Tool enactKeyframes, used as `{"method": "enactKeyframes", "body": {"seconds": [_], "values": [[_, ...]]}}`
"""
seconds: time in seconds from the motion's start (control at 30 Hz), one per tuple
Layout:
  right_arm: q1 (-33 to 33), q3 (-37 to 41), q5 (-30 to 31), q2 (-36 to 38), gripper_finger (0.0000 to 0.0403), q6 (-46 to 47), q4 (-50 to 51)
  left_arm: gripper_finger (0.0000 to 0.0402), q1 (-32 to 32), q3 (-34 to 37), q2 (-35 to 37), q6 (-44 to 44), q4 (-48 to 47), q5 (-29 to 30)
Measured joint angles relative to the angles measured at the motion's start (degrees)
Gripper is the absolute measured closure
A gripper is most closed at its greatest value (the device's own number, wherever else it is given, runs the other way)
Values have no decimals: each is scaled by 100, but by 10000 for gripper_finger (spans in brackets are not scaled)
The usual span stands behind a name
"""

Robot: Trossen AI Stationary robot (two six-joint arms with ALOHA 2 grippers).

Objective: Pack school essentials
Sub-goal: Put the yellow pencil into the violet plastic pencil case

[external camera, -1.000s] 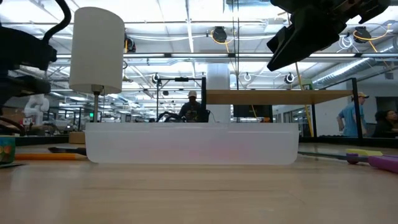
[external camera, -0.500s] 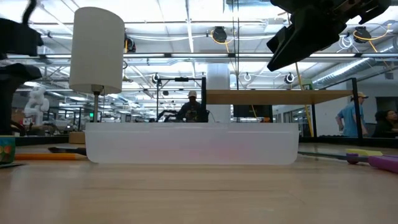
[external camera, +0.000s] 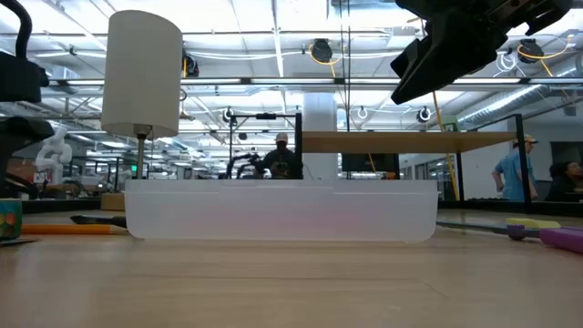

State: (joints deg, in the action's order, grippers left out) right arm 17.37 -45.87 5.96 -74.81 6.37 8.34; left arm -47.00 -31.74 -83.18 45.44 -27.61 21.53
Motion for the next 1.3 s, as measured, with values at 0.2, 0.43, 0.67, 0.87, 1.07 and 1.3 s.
{"method": "enactKeyframes", "body": {"seconds": [0.2,0.43,0.67,0.87,1.07,1.3], "values": [[0,0,0,2,337,-2,-37,330,0,181,11,220,184,-62],[0,0,0,2,337,-2,-39,364,0,203,7,290,207,-113],[0,0,0,2,337,-2,-39,368,0,203,4,287,238,-80],[0,0,0,2,337,-2,-39,365,15,257,213,204,235,-115],[-2,0,0,2,337,-2,-39,365,26,305,741,-22,54,-34],[-1,0,0,2,337,-2,-39,365,40,277,1006,10,-108,64]]}}
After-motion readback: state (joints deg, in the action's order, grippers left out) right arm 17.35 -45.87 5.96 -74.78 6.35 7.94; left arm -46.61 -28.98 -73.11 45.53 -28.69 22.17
